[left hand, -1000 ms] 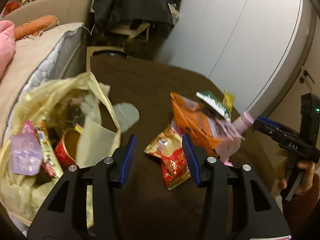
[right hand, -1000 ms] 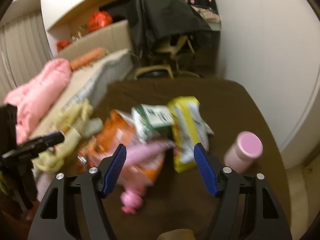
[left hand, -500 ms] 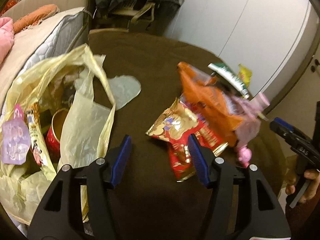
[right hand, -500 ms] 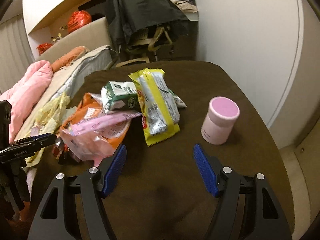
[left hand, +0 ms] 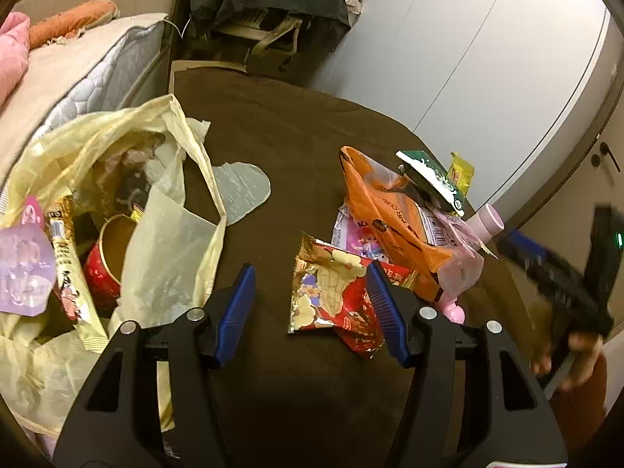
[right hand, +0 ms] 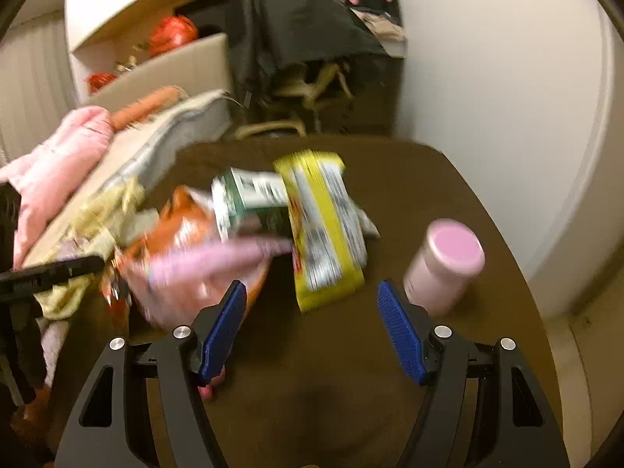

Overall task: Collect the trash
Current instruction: 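Grasp a gold wrapper with the left tool while the right tool grasps a yellow snack bar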

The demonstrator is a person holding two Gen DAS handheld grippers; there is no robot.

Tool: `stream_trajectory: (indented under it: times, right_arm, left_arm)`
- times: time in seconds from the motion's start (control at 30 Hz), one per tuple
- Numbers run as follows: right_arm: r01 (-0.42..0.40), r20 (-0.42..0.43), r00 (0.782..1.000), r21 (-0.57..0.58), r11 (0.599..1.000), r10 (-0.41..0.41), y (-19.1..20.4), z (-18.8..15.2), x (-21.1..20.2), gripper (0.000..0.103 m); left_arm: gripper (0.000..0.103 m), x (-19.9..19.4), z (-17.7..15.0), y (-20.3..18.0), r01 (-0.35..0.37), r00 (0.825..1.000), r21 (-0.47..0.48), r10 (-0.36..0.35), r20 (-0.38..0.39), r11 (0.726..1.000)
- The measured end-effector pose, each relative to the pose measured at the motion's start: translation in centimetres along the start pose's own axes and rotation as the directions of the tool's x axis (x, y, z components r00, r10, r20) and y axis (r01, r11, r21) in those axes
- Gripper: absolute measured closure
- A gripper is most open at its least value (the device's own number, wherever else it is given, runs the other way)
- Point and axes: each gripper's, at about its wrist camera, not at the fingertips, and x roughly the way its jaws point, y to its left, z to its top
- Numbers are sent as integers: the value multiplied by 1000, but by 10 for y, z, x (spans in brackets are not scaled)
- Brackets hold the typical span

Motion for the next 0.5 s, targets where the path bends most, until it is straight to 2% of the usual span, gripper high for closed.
stream_trajectory:
  times: [0.07, 0.17, 0.27, 0.37, 0.5]
  right_arm:
    - [-35, -2, 999, -33, 999, 35, -5, 19, 18, 37]
    - [-12, -37, 999, -87, 996, 9, -9, 37, 46, 37]
    - [-14, -131, 991, -105, 994, 0, -15, 44, 79, 38]
    - [-80, -168, 983, -70, 994, 67, -19, 39, 86, 68]
    - [-35, -116, 993, -47, 998, 29, -17, 31, 62, 78]
  left_arm:
    - [47, -2, -1, 1, 0, 1000, 3, 0, -2, 1000]
    - [47, -6, -4, 2, 10, 1000, -2, -10, -4, 1000]
    - [47, -11, -5, 3, 21, 1000, -7, -21, 2, 1000]
    - [47, -15, -7, 4, 21, 1000, 2, -21, 7, 1000]
    - [47, -15, -6, 7, 27, 1000, 4, -27, 12, 1000]
